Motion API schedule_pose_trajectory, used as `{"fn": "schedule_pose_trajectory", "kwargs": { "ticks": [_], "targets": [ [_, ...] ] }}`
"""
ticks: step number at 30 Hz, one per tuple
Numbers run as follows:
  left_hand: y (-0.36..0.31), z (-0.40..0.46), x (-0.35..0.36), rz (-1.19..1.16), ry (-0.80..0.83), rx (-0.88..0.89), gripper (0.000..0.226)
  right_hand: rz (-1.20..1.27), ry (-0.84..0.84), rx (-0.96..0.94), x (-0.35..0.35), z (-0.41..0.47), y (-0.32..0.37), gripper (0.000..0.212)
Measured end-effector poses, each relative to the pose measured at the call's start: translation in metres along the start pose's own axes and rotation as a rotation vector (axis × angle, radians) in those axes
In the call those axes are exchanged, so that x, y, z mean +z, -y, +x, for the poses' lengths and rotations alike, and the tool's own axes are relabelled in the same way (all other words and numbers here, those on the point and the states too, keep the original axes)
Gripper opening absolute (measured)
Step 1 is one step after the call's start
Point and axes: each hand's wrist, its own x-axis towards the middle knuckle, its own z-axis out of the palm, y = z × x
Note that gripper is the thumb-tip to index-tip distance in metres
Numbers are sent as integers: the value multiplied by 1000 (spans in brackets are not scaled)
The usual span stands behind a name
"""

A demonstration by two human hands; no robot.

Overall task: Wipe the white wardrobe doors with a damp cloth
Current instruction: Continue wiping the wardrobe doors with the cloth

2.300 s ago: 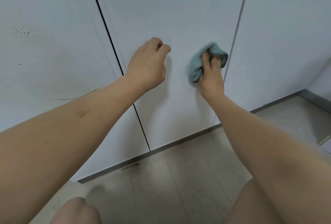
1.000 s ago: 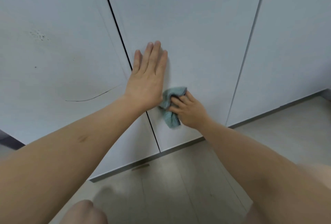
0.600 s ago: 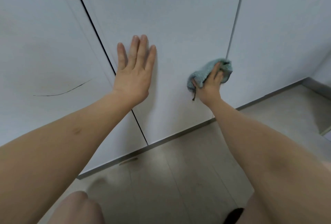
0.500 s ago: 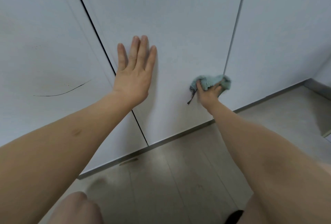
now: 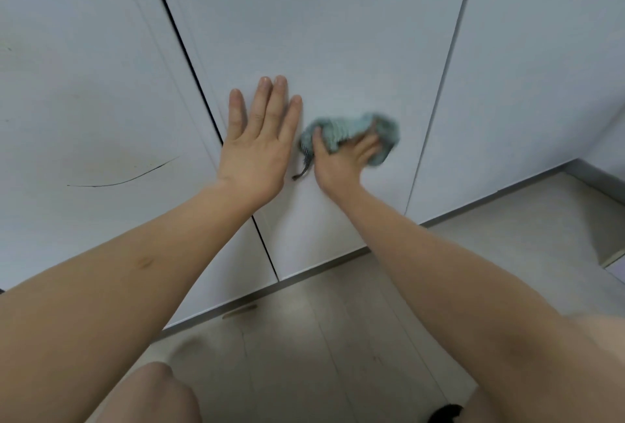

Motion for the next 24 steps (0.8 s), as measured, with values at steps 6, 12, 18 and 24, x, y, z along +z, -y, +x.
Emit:
{"fn": "schedule_pose_trajectory", "kwargs": {
  "ticks": [6, 12, 18, 24],
  "targets": [
    [38, 9, -21, -282, -295, 38, 80, -373, -121, -691, -7, -10, 78, 100],
    [43, 12, -8, -221, -292, 247, 46, -738, -43, -1029, 53, -38, 1, 86],
    [41, -1, -3, -86, -129, 240, 55, -870, 107, -1128, 25, -7, -129, 58],
    [36, -3, -1, -28, -125, 245, 61, -508, 63, -162, -55, 42, -130, 122]
  ]
}}
